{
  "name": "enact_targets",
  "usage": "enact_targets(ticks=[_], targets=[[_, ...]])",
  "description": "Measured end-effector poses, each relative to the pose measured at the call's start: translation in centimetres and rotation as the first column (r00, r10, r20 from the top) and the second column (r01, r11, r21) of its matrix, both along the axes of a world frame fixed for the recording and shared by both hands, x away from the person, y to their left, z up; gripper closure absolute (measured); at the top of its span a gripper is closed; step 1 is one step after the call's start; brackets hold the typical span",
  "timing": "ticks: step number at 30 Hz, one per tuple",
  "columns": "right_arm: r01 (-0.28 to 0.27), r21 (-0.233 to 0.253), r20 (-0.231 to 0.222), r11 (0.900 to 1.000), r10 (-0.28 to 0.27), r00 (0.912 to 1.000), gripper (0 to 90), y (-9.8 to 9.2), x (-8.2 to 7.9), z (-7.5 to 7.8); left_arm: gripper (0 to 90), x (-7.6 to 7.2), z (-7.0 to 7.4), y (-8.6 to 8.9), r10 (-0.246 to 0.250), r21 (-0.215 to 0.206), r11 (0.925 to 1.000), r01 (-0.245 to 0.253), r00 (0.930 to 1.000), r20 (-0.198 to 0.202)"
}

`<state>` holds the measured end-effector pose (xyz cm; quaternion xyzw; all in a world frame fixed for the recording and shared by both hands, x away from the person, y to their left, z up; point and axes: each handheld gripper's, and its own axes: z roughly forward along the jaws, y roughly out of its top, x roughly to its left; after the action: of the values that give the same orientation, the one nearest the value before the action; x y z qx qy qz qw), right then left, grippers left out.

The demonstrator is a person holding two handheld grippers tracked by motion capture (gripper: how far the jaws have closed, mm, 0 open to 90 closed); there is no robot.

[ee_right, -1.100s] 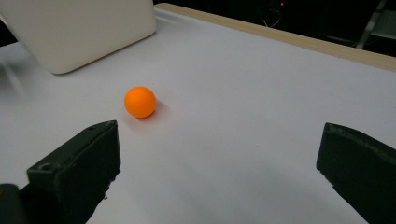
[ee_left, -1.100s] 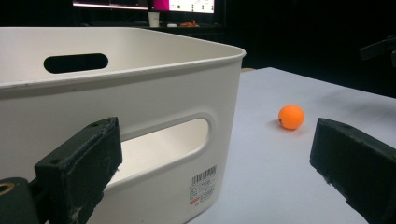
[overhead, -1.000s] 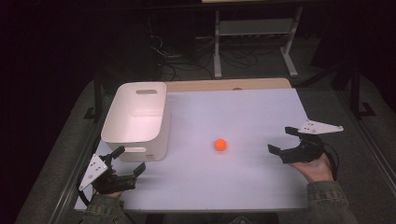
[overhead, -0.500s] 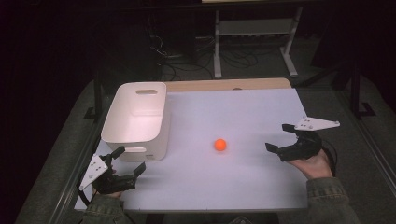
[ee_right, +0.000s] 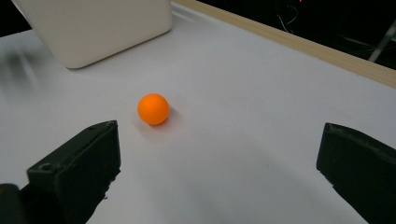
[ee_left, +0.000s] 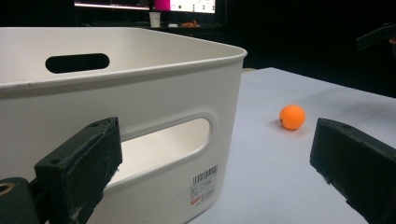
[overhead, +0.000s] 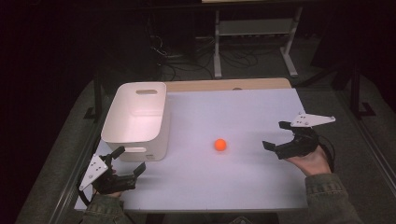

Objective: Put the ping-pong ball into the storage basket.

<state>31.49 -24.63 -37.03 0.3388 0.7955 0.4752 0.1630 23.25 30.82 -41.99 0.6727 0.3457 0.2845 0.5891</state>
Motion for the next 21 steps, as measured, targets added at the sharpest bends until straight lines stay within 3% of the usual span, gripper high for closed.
enact_targets(ticks=[21], targets=[[-0.045, -0.034, -0.013, 0.998, 0.045, 0.9989, 0.0, 1.3, 1.3, 1.3, 1.7, 0.0, 0.0, 0.0, -0.003, 0.002, 1.0000, 0.003, 1.0000, 0.000]])
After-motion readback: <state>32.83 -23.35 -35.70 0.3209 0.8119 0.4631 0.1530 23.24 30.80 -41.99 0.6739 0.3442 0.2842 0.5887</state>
